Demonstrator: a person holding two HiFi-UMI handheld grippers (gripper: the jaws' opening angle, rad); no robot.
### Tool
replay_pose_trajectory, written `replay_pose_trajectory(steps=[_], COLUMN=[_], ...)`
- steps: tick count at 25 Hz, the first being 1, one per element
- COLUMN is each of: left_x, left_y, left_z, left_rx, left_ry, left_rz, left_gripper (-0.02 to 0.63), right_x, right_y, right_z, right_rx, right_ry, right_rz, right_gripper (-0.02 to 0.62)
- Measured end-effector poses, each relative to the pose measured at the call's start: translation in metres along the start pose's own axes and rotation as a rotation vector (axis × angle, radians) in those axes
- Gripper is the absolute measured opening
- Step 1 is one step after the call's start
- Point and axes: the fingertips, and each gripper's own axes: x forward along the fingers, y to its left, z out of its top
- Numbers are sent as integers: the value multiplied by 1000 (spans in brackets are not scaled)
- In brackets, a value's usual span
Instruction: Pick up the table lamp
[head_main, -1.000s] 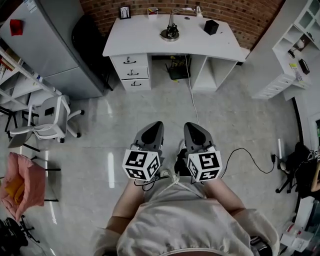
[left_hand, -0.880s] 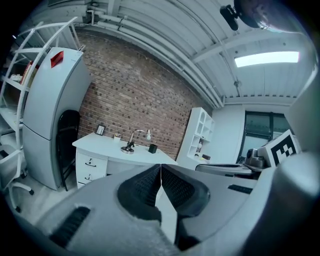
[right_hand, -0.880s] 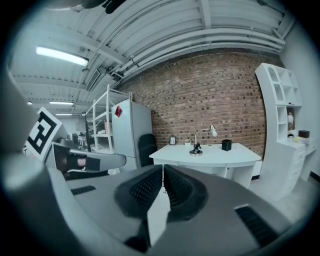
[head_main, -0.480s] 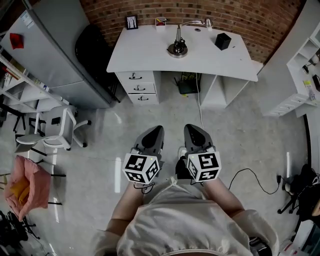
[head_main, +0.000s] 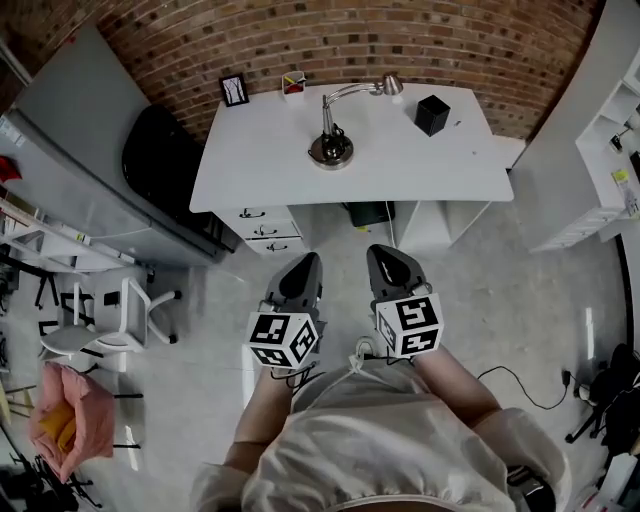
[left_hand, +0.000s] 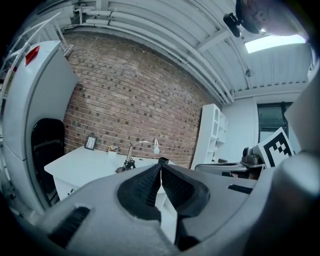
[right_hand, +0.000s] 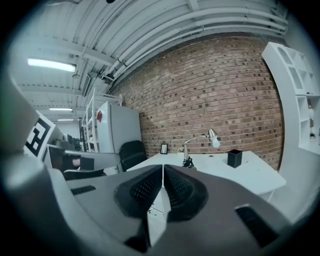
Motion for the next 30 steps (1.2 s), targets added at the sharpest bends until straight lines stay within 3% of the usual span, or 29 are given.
replay_pose_trajectory(steps=[5, 14, 23, 30], left_x=[55, 116, 218, 297], left_y=[14, 66, 122, 188], left_z=[-3, 5, 23, 61], left_rx=[-74, -114, -151, -120], left_ry=[17, 46, 94, 113], left_rz=[16, 58, -33, -89], left_gripper=[20, 20, 20, 20], right_x=[33, 92, 168, 255], right_y=[-47, -85, -140, -169], right_z=[9, 4, 20, 44], right_rx=[3, 30, 66, 97], right_ry=[15, 77, 95, 117], right_rz=[-7, -26, -148, -226], right_gripper=[28, 28, 28, 29])
